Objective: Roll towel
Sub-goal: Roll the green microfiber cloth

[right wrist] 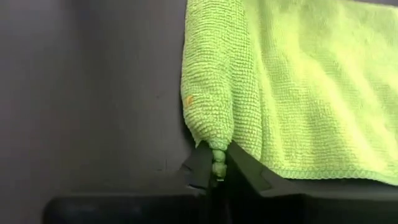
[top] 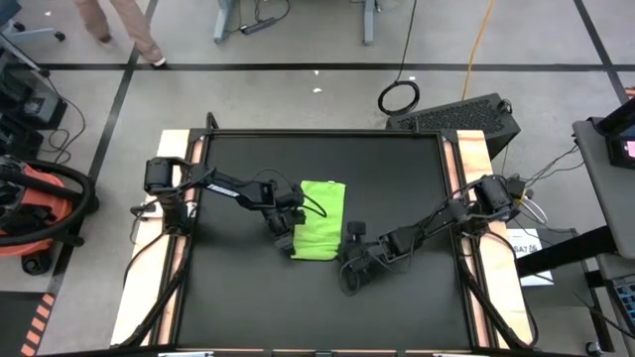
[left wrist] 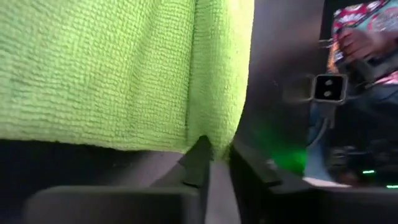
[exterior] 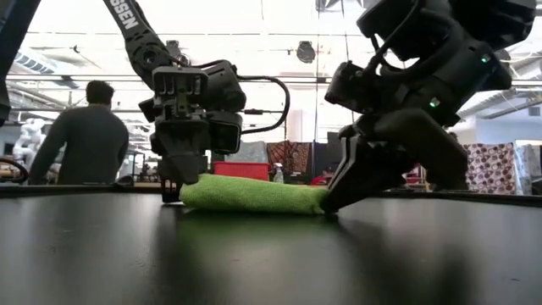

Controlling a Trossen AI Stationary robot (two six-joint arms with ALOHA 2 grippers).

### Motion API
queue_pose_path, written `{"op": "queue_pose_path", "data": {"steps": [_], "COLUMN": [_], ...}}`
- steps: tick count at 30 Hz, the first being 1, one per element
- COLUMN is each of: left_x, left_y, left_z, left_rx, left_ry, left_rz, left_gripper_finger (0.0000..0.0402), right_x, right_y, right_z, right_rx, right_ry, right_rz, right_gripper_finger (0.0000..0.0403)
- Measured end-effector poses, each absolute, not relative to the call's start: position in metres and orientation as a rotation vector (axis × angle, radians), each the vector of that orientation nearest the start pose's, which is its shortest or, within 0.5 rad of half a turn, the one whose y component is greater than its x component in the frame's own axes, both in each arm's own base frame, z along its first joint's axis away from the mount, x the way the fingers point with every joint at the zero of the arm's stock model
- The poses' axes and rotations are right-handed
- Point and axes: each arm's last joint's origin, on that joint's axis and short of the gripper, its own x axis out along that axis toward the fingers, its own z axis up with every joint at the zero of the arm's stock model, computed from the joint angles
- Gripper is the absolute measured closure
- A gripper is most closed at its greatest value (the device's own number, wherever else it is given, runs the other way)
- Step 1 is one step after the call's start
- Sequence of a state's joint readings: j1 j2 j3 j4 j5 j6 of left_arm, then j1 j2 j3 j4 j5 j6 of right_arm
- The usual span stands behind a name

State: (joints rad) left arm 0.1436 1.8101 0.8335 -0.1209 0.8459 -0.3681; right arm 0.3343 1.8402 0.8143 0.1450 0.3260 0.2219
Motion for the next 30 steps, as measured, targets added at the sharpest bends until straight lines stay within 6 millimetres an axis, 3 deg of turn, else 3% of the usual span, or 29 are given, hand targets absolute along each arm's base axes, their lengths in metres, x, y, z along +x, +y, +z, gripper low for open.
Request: {"op": "queue_pose_path", "data": {"steps": [6, 10, 16, 24, 30], "left_x": [0.308, 0.305, 0.293, 0.291, 0.288], "left_y": [0.024, 0.021, -0.002, -0.062, -0.087], "left_z": [0.14, 0.157, 0.167, 0.169, 0.171], "left_rx": [-0.715, -0.603, -0.252, 0.239, 0.437], "left_ry": [1.002, 0.946, 0.998, 0.937, 0.86], "left_rz": [-0.438, -0.411, -0.334, -0.344, -0.254], "left_gripper_finger": [0.0222, 0.0172, 0.0164, 0.0164, 0.0164], "right_x": [0.315, 0.316, 0.319, 0.321, 0.321], "right_y": [0.096, 0.095, 0.087, 0.078, 0.079], "right_z": [0.106, 0.106, 0.106, 0.106, 0.105], "right_rx": [0.021, 0.1, 0.273, 0.388, 0.397], "right_ry": [0.843, 0.859, 0.907, 0.935, 0.938], "right_rz": [-0.053, -0.017, 0.075, 0.136, 0.136], "right_gripper_finger": [0.0392, 0.0394, 0.0399, 0.04, 0.04]}}
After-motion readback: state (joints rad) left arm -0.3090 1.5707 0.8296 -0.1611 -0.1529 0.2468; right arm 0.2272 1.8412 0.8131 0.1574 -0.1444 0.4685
